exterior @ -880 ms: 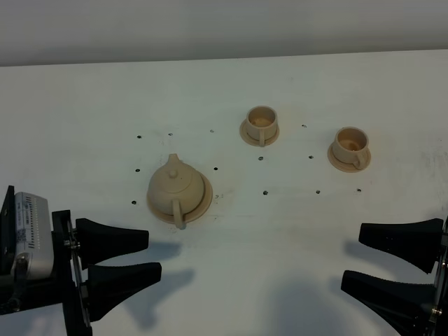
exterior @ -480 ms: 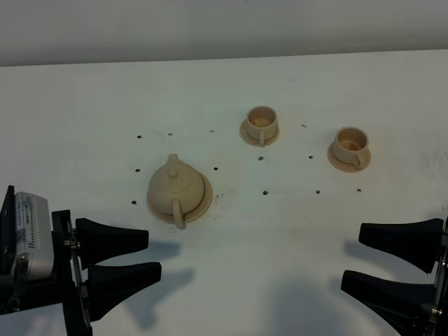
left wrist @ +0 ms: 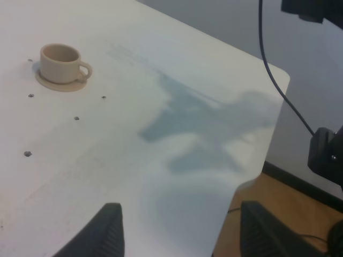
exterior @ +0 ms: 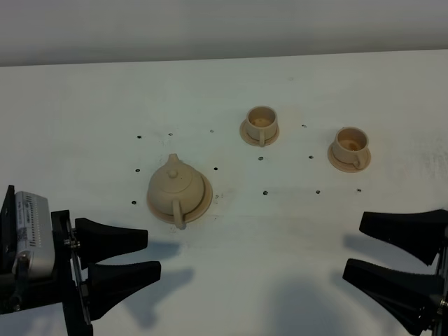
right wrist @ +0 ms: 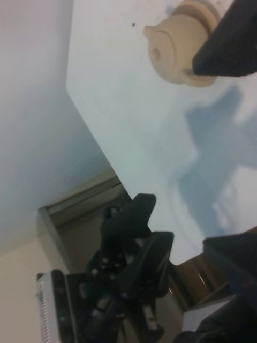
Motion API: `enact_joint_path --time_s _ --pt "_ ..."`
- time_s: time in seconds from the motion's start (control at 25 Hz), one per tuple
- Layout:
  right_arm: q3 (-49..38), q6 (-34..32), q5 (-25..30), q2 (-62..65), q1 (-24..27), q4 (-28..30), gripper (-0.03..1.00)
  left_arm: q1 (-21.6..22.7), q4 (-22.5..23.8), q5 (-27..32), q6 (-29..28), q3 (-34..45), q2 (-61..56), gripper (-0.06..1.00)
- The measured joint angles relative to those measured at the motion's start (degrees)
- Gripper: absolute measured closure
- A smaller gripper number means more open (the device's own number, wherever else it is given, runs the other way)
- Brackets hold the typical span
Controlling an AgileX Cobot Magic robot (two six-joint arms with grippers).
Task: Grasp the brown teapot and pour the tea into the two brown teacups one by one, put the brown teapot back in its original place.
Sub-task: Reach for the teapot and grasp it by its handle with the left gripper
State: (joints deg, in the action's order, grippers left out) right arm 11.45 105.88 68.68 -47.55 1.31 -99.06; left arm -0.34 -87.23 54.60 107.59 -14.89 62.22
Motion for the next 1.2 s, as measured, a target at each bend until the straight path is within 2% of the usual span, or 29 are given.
enact_joint_path --time_s 0.16,0.32,0.48,0.68,0.92,1.08,1.2 --pt "2.5 -0.7 0.1 0.2 0.0 -0.4 0.41 0.0 0.0 0.1 -0.4 0.0 0.0 0.41" --pt "6.6 -1.9 0.0 2.0 0.0 -0.4 0.48 0.0 0.0 0.1 -0.4 0.0 0.0 0.41" --pt "11.5 -5.0 -5.0 4.8 0.0 -0.4 0.59 0.0 -0.1 0.2 -0.4 0.0 0.0 0.41" --pt "15.3 -9.0 -16.4 8.6 0.0 -0.2 0.7 0.0 -0.1 0.6 -1.9 0.0 0.0 0.41" --pt "15.5 -12.6 -31.1 16.8 0.0 1.0 0.8 0.0 -1.9 0.6 -3.5 0.0 0.0 0.44" --pt "15.5 -13.6 -43.9 23.6 0.0 1.0 0.87 0.0 -3.0 0.6 -3.6 0.0 0.0 0.47" --pt "15.6 -17.1 -51.9 27.7 0.0 2.4 0.91 0.0 -3.0 0.6 -3.6 0.0 0.0 0.48"
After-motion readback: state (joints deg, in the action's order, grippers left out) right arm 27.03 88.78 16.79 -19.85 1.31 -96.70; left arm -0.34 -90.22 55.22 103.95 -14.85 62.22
